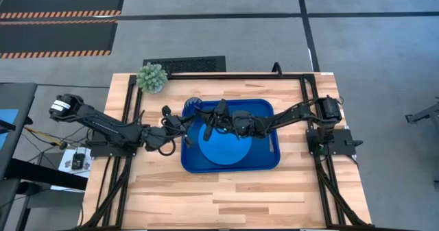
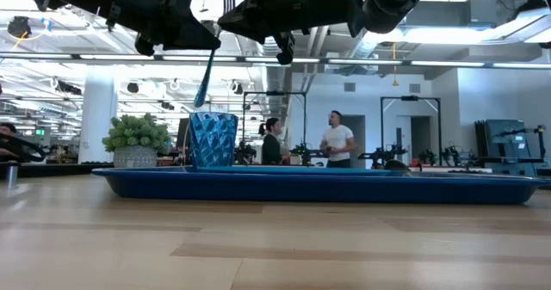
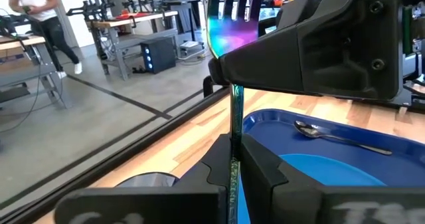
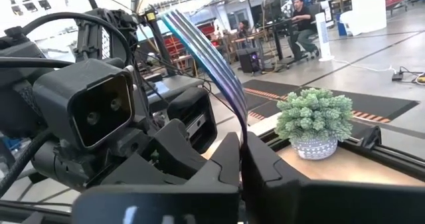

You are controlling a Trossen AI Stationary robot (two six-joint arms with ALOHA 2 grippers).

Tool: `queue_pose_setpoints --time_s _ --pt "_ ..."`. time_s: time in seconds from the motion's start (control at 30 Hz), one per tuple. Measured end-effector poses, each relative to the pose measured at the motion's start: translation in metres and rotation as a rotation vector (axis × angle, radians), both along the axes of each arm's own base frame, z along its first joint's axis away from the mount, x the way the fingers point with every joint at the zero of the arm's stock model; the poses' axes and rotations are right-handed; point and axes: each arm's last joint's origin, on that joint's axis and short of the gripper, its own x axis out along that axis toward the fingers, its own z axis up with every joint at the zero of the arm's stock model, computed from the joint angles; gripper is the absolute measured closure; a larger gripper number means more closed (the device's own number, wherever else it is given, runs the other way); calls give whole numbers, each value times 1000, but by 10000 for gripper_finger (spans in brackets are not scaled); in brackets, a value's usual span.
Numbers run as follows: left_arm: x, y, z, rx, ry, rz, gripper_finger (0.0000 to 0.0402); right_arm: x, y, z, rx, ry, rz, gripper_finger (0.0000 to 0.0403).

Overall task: Pick and place plate/cup/fork/spoon on tray
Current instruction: Put the blue fork on the blue tray to the left of the black spoon

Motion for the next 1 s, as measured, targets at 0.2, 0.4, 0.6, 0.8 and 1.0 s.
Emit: queue_pose_setpoints --time_s 0.2,0.4,0.6,0.8,1.0 --pt "1 -1 -1 -8 4 -33 380 0 0 0 -12 8 5 395" --pt "0 -1 -3 -10 30 -59 333 -1 -5 1 -31 24 31 399" --pt "-2 -4 -1 -31 31 -127 294 -14 -19 25 -44 72 -1 398" --pt "-9 -3 5 -17 41 -132 280 -38 -31 54 -60 169 -13 398" --pt "-28 2 -3 -43 29 -189 308 -80 -49 53 -1 334 -2 400"
